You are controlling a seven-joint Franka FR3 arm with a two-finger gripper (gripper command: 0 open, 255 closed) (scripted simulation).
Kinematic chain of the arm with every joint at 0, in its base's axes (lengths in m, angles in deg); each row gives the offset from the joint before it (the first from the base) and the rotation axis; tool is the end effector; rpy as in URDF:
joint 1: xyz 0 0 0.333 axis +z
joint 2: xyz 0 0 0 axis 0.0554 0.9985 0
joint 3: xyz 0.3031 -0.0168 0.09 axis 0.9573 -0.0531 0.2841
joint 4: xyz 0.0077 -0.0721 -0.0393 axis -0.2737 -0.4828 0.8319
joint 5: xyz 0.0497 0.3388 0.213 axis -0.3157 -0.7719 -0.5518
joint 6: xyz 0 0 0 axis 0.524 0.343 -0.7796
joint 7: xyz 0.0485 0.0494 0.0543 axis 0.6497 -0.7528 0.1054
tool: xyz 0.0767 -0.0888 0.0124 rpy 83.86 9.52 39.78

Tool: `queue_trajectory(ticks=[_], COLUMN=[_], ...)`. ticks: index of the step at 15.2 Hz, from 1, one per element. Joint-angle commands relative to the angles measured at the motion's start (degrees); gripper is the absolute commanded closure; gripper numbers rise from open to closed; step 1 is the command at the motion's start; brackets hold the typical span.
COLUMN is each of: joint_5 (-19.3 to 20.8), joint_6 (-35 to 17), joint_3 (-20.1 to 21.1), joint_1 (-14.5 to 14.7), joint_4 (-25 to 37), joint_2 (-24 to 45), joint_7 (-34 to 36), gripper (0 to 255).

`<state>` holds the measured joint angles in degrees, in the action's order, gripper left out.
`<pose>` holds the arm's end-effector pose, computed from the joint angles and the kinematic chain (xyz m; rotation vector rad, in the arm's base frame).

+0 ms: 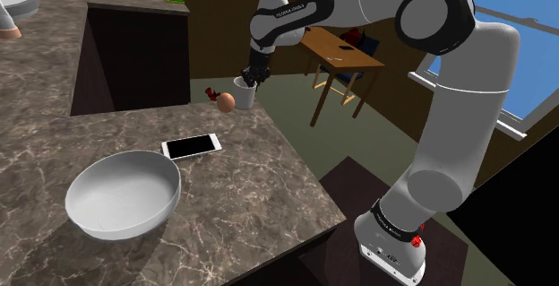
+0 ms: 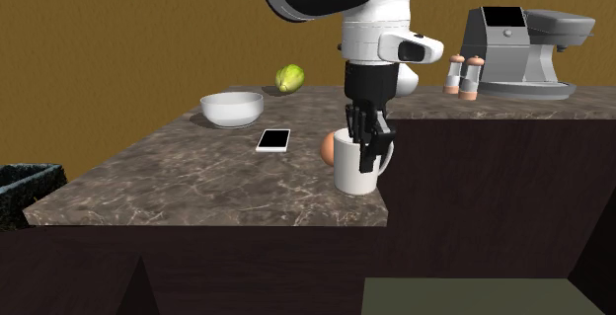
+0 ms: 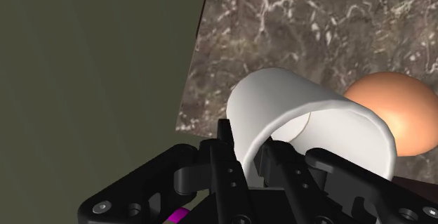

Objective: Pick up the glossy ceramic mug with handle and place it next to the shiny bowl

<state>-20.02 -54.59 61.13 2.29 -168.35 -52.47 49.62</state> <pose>0.6558 0.0025 0.3313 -3.0866 0.0958 -0.0520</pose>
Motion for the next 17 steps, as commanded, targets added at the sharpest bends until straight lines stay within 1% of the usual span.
queue_trajectory(ticks=[1, 7, 17], joint_5=[0.0, 0.0, 0.2], joint_6=[0.0, 0.0, 6.6], joint_3=[0.0, 0.0, 0.0], joint_1=[0.0, 0.0, 0.0], joint_4=[0.0, 0.0, 3.5], joint_2=[0.0, 0.0, -3.1], joint_7=[0.0, 0.0, 0.4], gripper=[255, 255, 255])
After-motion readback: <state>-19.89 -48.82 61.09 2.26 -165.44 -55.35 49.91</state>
